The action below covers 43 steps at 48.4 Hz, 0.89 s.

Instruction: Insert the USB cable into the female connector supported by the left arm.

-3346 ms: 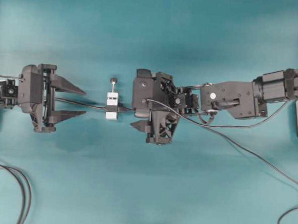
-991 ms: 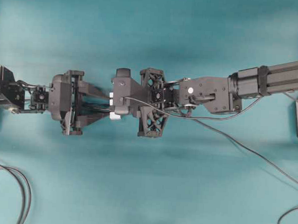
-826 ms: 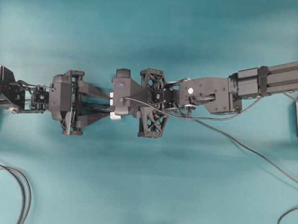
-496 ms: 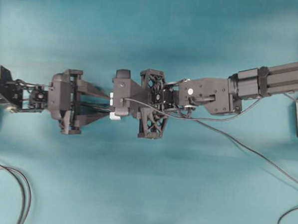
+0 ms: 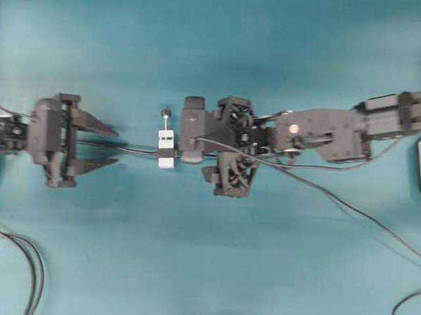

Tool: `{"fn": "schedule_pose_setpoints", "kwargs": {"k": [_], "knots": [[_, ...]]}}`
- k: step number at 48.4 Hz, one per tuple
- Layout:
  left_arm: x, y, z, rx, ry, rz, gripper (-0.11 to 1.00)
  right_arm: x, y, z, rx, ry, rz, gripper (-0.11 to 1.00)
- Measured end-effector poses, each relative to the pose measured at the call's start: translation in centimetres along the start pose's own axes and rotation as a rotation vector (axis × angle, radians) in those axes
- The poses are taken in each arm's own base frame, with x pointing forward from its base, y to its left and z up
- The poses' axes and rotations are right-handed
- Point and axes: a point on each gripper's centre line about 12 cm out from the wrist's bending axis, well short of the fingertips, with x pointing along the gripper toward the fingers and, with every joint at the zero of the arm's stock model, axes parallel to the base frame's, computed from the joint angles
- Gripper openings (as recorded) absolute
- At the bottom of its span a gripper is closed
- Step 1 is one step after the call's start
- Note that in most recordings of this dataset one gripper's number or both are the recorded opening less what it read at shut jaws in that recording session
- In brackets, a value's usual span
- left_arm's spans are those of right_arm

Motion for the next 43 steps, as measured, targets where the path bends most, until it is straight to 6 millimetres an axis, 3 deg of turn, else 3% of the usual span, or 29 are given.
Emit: {"fn": "schedule_pose_setpoints", "kwargs": {"k": [17,24,31,39,43], "knots": [[-6.2,0.5,4.1,-0.074,-0.176,0.004,0.67,-8.8,-0.8,-1.6,0.036,-0.239,0.003,0.73],[-9.2,0.7,6.0,-0.078,-0.286,0.004,0.67,-11.5,-0.9,-2.6,0.029,-0.385,0.008,0.73],[-11.8,0.8,6.8,-0.080,-0.352,0.004,0.67,-13.9,-0.8,-4.3,0.033,-0.540,0.021,0.72],[-12.5,0.7,6.2,-0.079,-0.296,-0.006,0.67,-17.9,-0.8,-6.2,0.027,-0.768,0.029,0.69],[-12.3,0.7,6.4,-0.079,-0.268,-0.008,0.67,-18.8,-0.7,-8.3,0.037,-0.798,0.038,0.69]]}}
